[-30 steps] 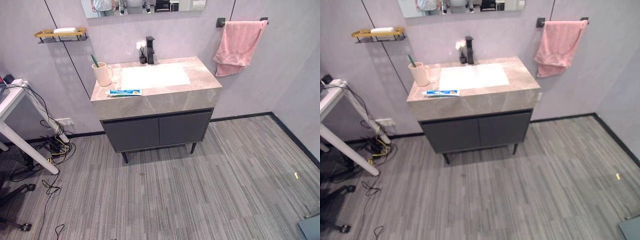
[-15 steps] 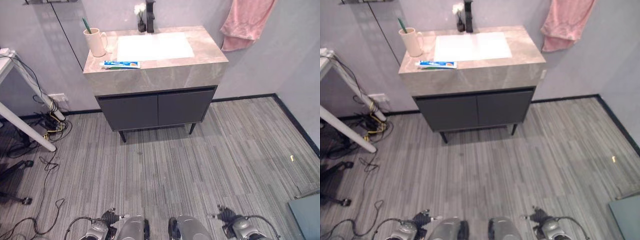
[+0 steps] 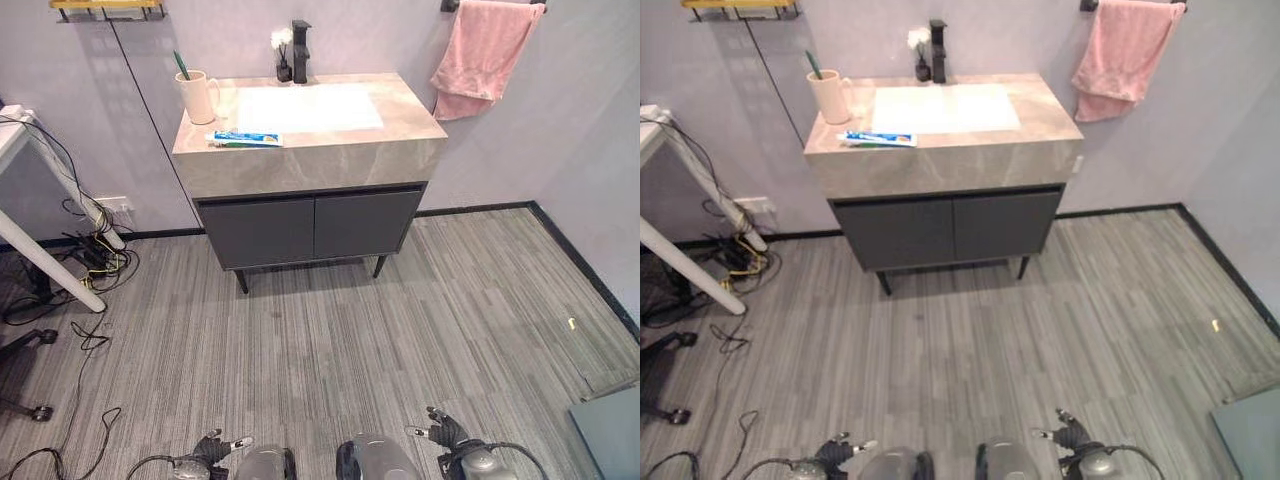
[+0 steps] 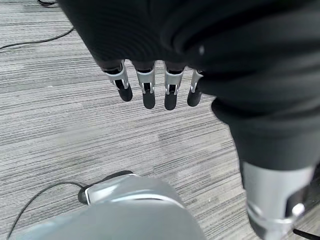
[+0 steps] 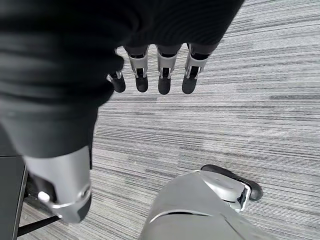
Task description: Put brush and paste in cup on sink, flatten towel.
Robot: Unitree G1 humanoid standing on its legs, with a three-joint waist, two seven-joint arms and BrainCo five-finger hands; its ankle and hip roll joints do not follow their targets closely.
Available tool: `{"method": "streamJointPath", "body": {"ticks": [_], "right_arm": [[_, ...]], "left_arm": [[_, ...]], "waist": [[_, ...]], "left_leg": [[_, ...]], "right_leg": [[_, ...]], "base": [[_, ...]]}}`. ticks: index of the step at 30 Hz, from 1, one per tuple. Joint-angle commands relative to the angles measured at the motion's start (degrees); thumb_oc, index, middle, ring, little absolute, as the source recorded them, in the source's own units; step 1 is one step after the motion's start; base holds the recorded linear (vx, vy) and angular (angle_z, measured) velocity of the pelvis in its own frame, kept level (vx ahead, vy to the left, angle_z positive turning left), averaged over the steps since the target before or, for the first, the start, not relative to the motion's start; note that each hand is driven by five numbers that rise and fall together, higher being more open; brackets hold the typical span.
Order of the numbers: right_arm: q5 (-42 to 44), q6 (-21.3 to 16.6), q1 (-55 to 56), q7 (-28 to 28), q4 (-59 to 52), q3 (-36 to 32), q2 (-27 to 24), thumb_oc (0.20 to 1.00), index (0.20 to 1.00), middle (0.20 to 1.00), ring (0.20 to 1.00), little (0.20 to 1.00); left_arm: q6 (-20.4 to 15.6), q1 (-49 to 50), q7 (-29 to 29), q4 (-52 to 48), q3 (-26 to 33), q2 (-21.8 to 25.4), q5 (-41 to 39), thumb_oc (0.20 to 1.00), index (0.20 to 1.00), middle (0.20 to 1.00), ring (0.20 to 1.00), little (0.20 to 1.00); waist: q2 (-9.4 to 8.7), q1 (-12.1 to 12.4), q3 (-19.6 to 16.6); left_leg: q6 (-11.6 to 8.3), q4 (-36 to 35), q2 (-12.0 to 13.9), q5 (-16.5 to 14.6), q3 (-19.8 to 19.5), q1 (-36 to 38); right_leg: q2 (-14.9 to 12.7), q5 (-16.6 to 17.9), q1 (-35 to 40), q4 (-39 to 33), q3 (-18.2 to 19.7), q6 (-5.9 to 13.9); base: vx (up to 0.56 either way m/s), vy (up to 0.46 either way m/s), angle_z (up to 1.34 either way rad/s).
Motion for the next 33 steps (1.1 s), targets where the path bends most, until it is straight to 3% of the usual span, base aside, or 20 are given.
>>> {"method": "streamJointPath", "body": {"ticks": [1,6,8,9,12,20,27,33], "right_arm": [[3.5,-3.2,-1.4,0.1,-3.2,-1.5,-1.4,1.000,1.000,1.000,1.000,1.000],[5.6,-4.4,-1.2,-0.2,-6.5,-2.4,-2.2,1.000,1.000,1.000,1.000,1.000],[4.2,-5.8,0.1,-2.5,-15.2,-4.4,-4.0,1.000,1.000,1.000,1.000,1.000],[7.3,-7.9,1.0,-2.5,-20.9,-7.0,-5.0,1.000,1.000,1.000,1.000,1.000],[7.4,-8.0,0.9,-2.2,-22.3,-8.0,-5.6,1.000,1.000,1.000,1.000,1.000],[2.9,-6.4,-0.3,-0.2,-21.3,-5.5,-7.3,1.000,1.000,1.000,1.000,1.000],[1.4,-6.1,-0.5,-0.5,-19.7,-4.2,-7.6,1.000,1.000,1.000,1.000,1.000],[1.4,-5.7,-0.7,-1.0,-19.4,-4.0,-7.5,1.000,1.000,1.000,1.000,1.000]], "left_arm": [[-2.5,-0.7,1.8,-2.4,-0.2,1.8,-2.0,1.000,1.000,1.000,1.000,1.000],[-4.1,0.2,2.6,-7.1,0.0,2.3,-3.8,1.000,1.000,1.000,1.000,1.000],[-5.4,1.9,3.2,-16.1,0.8,4.0,-5.1,1.000,1.000,1.000,1.000,1.000],[-7.4,4.5,2.5,-25.0,3.0,5.7,-12.5,1.000,1.000,1.000,1.000,1.000],[-7.5,5.7,2.7,-30.7,2.9,8.3,-9.4,1.000,1.000,1.000,1.000,1.000],[-6.8,4.7,2.4,-31.3,3.2,9.1,-6.8,1.000,1.000,1.000,1.000,1.000],[-6.3,3.9,2.1,-30.9,-0.6,7.3,-5.5,1.000,1.000,1.000,1.000,1.000],[-6.0,4.3,1.1,-31.7,-2.7,7.7,-5.2,1.000,1.000,1.000,1.000,1.000]], "waist": [[0.45,-0.5,0.2],[0.54,-0.3,0.4],[0.83,-0.3,0.9],[1.31,-0.3,1.9],[1.41,0.0,2.4],[1.40,0.4,1.9],[1.27,0.1,2.7],[0.94,0.3,3.3]], "left_leg": [[-1.39,1.0,1.1,0.4,-0.8,1.4],[-1.61,-0.6,1.0,1.7,-1.2,1.0],[-1.74,-1.0,1.1,2.0,-1.3,0.8],[-1.65,-0.3,1.2,2.2,-1.5,-0.1],[-1.54,0.5,1.2,1.7,-1.7,-0.6],[-1.45,-0.5,0.9,1.9,-1.8,-0.9],[-1.31,-3.7,1.0,4.1,-1.6,-1.5],[-0.17,-10.2,-0.8,6.6,-1.1,1.5]], "right_leg": [[-1.1,8.0,3.4,-5.5,2.1,4.69],[-0.7,8.7,3.3,-7.1,1.8,4.60],[-0.5,9.0,3.2,-7.9,1.8,4.68],[-0.4,9.1,2.5,-7.6,1.7,4.60],[-0.4,8.5,2.1,-7.0,1.6,4.34],[-0.3,9.0,1.7,-7.9,1.9,4.26],[0.3,10.8,0.6,-10.5,2.2,4.52],[-0.5,14.6,1.4,-12.6,3.1,6.50]], "base": [[0.00,0.000,0.00],[-0.01,-0.021,0.01],[-0.02,-0.013,0.01],[-0.04,-0.012,0.02],[-0.02,-0.003,0.01],[0.00,0.001,0.02],[0.01,0.000,-0.02],[0.02,0.095,-0.04]]}}
